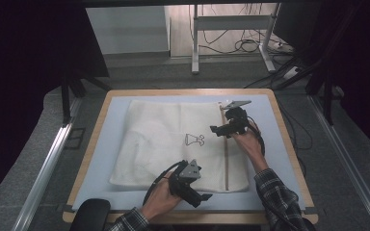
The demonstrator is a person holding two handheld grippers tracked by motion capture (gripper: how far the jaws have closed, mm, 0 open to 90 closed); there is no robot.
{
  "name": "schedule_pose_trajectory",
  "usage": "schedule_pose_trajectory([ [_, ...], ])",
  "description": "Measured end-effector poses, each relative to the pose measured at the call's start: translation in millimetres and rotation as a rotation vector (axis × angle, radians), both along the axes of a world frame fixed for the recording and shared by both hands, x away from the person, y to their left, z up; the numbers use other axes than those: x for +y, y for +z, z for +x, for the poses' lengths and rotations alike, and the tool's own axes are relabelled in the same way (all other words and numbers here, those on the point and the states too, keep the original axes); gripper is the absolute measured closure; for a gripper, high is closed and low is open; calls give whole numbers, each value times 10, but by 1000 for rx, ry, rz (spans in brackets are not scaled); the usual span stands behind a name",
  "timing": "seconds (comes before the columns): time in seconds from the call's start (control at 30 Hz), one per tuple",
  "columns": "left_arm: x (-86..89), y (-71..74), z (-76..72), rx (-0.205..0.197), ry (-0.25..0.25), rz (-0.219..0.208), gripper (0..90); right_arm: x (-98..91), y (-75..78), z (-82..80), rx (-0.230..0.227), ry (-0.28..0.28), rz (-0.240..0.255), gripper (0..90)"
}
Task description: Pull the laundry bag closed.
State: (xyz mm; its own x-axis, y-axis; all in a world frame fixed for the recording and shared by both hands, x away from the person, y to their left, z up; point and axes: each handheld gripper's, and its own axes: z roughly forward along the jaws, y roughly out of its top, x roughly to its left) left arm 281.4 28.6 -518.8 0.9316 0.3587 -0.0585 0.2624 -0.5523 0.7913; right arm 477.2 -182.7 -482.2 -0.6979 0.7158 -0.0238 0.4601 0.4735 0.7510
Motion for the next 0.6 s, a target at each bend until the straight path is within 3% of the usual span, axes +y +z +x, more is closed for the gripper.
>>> schedule_pose_trajectory([
  [0.2,48,-11,14,-26,-3,-22,38,2,66,-125,-22,8,5,0],
  [0.33,63,0,6,-57,2,2,18,0,78,-208,-34,23,-3,0],
  [0.6,104,28,0,-68,24,9,9,-7,97,-344,-37,53,3,0],
])
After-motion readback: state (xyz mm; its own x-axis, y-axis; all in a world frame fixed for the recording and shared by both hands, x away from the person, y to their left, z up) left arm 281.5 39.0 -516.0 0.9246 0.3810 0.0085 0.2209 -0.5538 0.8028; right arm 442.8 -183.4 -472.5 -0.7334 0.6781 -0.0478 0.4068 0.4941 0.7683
